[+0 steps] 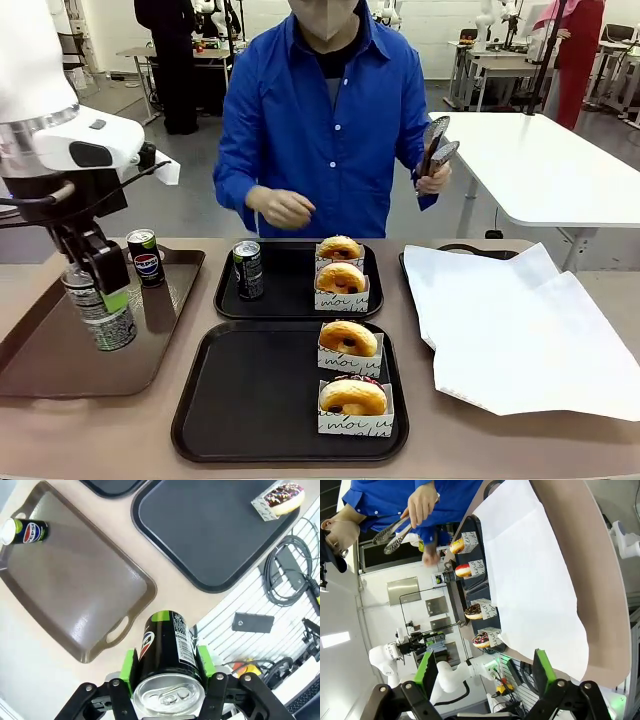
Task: Set up donuts and drinks on trays.
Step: Pick up one Pepsi coke from the Handle tray and place it on the Flat Tray without a Pepsi coke.
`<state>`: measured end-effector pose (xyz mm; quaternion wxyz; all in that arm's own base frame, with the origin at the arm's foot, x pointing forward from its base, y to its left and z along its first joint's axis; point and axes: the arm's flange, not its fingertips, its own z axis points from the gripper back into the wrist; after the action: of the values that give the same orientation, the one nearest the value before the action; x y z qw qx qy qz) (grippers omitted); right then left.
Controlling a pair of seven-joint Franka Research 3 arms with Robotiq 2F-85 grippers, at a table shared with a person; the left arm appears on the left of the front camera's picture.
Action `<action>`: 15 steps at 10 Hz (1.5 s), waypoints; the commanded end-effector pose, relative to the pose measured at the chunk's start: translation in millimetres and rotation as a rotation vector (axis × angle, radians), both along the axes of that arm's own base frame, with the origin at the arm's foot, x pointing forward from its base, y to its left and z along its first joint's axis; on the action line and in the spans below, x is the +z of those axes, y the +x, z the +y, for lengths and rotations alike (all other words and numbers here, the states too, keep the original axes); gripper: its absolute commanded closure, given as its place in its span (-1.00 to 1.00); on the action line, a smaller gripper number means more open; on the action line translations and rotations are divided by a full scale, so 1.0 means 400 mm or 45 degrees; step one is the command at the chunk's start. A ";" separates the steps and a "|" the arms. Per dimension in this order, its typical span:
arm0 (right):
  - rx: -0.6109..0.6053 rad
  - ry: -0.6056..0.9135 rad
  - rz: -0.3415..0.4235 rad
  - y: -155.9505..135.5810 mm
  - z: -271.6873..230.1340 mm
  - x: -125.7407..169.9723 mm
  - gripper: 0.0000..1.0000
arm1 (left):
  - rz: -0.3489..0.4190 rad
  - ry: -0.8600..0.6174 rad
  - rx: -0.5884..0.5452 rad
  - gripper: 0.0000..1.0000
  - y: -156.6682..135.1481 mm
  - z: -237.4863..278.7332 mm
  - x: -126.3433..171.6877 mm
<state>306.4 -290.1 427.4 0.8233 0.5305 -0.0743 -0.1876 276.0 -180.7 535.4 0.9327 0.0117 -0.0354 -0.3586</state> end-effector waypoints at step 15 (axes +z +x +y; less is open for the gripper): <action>0.003 0.014 -0.018 -0.003 0.001 -0.002 -1.00 | 0.082 -0.097 -0.065 -0.16 0.241 -0.356 -0.380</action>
<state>306.3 -290.2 427.6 0.8234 0.5304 -0.0745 -0.1876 372.6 -314.0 382.9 0.9242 -0.0361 -0.0233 -0.3795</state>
